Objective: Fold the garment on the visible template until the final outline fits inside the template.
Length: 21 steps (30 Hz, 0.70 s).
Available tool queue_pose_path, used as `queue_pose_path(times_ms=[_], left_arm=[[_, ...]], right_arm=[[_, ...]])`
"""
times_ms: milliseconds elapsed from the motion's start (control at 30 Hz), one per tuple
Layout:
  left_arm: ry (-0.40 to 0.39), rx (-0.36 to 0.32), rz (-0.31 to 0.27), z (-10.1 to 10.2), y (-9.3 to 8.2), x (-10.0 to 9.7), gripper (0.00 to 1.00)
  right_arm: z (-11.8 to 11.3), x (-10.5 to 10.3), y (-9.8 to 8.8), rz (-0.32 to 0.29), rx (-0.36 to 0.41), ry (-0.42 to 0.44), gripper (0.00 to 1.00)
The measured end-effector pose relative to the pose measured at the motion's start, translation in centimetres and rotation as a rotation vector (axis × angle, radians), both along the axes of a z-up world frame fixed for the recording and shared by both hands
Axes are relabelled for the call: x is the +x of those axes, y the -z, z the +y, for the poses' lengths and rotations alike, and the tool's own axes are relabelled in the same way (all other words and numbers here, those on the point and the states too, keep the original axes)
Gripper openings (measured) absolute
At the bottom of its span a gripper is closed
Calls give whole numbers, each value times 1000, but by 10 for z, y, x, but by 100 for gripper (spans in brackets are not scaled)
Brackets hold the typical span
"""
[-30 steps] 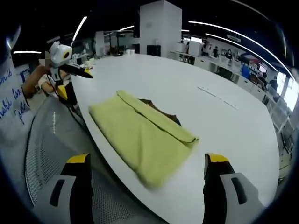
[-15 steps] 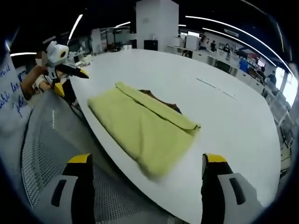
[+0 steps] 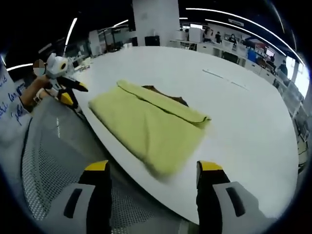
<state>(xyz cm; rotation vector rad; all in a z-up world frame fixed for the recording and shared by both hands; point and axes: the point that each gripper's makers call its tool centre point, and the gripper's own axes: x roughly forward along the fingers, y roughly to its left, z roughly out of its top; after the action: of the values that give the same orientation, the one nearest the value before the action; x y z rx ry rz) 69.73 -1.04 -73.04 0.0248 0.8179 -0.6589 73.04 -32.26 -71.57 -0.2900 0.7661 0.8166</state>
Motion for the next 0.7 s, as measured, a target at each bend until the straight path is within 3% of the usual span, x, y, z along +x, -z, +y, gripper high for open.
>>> queue_pose_path(times_ms=[233, 333, 433, 700], left_arm=[[-17, -14, 32, 0, 15, -1, 53], [-40, -5, 31, 4, 19, 1, 47], [-69, -9, 15, 9, 19, 5, 40], [-88, -22, 39, 11, 26, 7, 33]], right_arm=[[-1, 3, 5, 34, 20, 20, 58], [-3, 5, 6, 30, 11, 30, 61], [-6, 5, 7, 30, -1, 36, 58], [-8, 7, 13, 51, 3, 41, 53]])
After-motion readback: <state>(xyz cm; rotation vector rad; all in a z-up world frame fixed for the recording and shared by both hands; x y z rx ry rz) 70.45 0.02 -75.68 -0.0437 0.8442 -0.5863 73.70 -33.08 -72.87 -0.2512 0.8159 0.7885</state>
